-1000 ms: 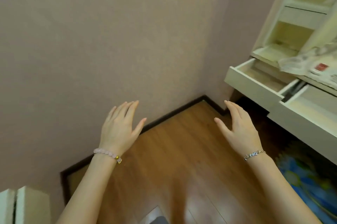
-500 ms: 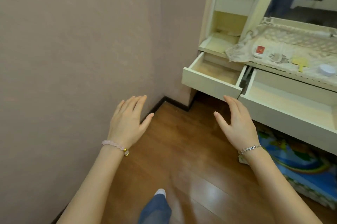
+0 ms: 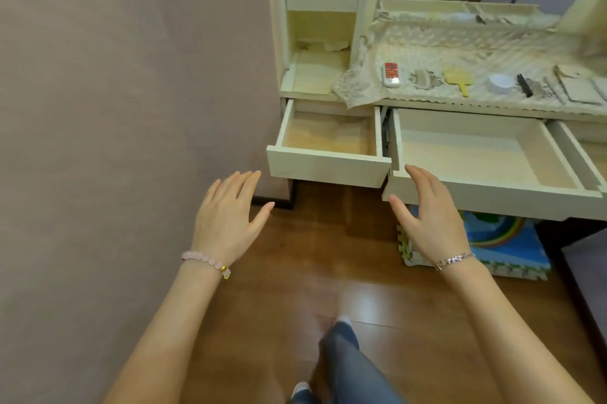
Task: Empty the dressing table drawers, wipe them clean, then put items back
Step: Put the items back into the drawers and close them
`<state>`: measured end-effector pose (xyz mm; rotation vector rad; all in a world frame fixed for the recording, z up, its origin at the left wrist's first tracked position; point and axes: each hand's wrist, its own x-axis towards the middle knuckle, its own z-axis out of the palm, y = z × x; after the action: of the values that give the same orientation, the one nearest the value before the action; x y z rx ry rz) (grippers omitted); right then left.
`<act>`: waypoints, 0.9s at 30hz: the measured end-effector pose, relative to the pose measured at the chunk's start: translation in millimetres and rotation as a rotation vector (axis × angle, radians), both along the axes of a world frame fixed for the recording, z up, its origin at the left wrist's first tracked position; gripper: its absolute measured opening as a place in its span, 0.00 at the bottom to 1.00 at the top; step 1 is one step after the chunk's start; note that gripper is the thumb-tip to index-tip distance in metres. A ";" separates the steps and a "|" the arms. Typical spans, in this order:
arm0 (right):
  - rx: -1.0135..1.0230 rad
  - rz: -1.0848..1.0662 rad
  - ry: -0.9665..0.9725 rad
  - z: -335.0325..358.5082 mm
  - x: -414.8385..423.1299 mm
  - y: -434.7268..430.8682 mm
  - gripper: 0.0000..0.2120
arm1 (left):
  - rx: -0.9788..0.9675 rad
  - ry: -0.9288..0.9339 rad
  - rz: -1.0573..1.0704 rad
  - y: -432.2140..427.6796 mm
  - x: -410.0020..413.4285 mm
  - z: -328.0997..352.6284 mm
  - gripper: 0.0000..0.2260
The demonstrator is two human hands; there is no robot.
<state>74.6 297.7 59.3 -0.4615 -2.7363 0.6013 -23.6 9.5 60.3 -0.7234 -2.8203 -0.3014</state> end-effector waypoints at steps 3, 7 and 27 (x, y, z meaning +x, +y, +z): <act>-0.003 -0.031 -0.007 -6.0 -28.7 17.7 0.28 | 0.006 -0.012 -0.036 22.7 -39.4 -5.3 0.28; -0.033 -0.045 -0.022 -16.6 -76.5 49.4 0.28 | 0.002 -0.021 -0.068 57.1 -93.4 -13.4 0.27; -0.111 -0.114 -0.191 -56.7 -253.1 178.8 0.27 | -0.090 -0.210 -0.172 216.1 -292.8 -60.7 0.28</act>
<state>-178.5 476.5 2.7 -0.7311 -2.8395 0.7151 -316.4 225.7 -0.4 -1.0127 -2.9895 -0.2951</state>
